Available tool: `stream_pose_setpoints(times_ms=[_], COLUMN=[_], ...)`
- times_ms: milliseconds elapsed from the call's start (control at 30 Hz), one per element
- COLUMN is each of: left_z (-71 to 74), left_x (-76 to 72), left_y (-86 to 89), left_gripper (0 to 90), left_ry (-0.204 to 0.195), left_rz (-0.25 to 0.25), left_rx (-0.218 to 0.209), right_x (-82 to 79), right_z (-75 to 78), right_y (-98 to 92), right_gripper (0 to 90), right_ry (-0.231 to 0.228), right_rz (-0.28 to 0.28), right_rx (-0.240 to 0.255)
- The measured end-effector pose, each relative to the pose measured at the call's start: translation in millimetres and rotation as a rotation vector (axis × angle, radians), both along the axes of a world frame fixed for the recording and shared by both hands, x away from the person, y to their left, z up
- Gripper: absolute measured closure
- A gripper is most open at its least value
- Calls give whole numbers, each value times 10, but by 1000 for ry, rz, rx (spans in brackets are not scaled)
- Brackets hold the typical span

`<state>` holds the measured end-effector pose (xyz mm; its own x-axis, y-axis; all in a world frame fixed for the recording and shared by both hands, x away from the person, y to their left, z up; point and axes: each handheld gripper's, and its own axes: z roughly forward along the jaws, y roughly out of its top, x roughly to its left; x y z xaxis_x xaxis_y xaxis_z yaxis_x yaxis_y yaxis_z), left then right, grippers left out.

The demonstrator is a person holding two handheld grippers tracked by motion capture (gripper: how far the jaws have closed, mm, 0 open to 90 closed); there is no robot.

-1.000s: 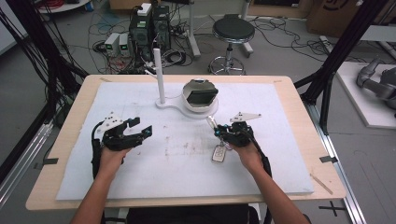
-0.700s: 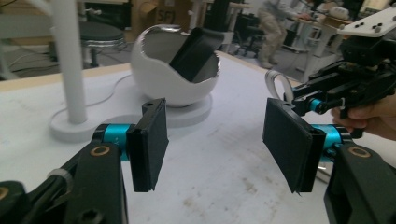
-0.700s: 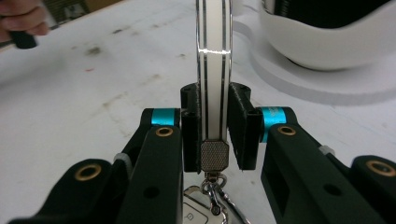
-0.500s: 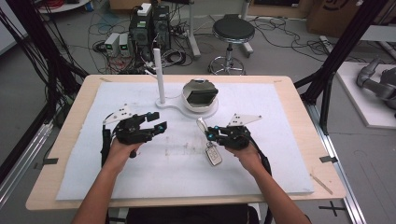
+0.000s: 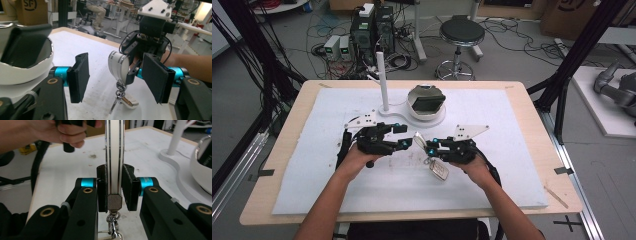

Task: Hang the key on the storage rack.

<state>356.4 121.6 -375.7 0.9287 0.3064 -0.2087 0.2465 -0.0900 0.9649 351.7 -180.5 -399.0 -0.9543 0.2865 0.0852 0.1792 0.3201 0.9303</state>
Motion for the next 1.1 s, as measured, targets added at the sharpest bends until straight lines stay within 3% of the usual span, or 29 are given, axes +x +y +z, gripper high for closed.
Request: stream_pose_setpoints(times_ms=[233, 433, 567, 667, 733, 800, 933, 1100], left_z=[-25, -21, -9, 11, 29, 54, 169, 348], left_x=[10, 2, -8, -4, 3, 5, -4, -31], left_y=[-88, -99, -89, -53, -8, 33, 140, 272], left_gripper=[462, 656, 705, 730, 731, 731, 731, 731], left_ry=[7, -24, -28, -26, -27, -31, -55, -93], left_rz=[-55, -71, -67, -13, 25, 66, 158, 237], left_rx=[-18, -26, -18, -17, -20, -16, -7, 5], right_x=[-9, -8, 2, 26, 41, 54, 67, 70], right_z=[20, 12, 3, 0, 11, 17, 31, 64], right_y=[48, 58, 61, 43, 0, -33, -107, -244], right_gripper=[769, 769, 756, 597, 605, 553, 473, 454], right_ry=[-10, -3, 5, 24, 33, 35, 18, -17], right_rz=[33, 45, 37, -13, -40, -63, -145, -246], right_rx=[-1, -1, -4, 12, 18, 21, -2, -53])
